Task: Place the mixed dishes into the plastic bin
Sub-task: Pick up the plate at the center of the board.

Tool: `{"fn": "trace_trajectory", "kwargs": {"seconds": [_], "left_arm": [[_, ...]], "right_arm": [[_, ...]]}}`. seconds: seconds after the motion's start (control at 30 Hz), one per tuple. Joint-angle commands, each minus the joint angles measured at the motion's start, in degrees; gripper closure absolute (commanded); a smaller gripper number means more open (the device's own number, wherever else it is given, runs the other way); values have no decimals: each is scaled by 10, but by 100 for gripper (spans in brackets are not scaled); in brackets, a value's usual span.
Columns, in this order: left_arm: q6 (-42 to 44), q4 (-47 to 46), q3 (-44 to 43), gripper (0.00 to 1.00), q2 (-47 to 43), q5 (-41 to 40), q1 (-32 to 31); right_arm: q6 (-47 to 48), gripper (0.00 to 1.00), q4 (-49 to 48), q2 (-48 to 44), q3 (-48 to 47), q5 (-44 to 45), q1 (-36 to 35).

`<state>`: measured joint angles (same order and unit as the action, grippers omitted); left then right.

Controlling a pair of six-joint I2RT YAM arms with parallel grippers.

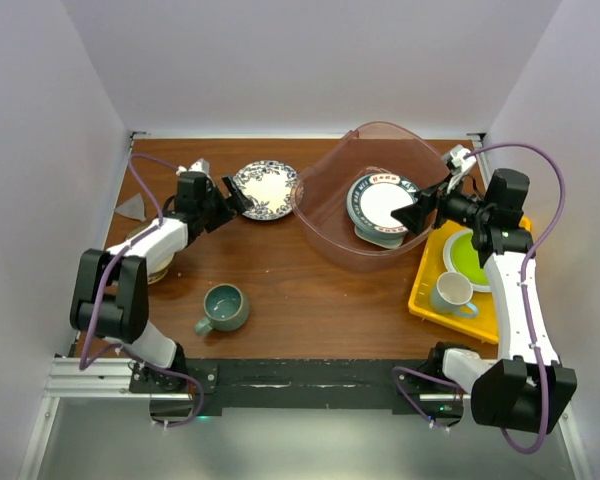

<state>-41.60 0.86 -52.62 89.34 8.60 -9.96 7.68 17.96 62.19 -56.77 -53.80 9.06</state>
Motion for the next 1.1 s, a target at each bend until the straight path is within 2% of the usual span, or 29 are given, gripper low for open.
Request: {"fn": "trace_trajectory", "kwargs": {"seconds": [0.0, 0.43, 1.07], "left_arm": [[-28, -82, -20, 4, 43, 69, 23], [-13, -137, 2, 5, 108, 91, 60], [-27, -192, 16, 8, 154, 135, 84]], "right_arm": [[-7, 2, -25, -14, 1, -21, 2], [-7, 2, -31, -15, 4, -17, 2], [-8, 2, -36, -11, 8, -19, 2]]}}
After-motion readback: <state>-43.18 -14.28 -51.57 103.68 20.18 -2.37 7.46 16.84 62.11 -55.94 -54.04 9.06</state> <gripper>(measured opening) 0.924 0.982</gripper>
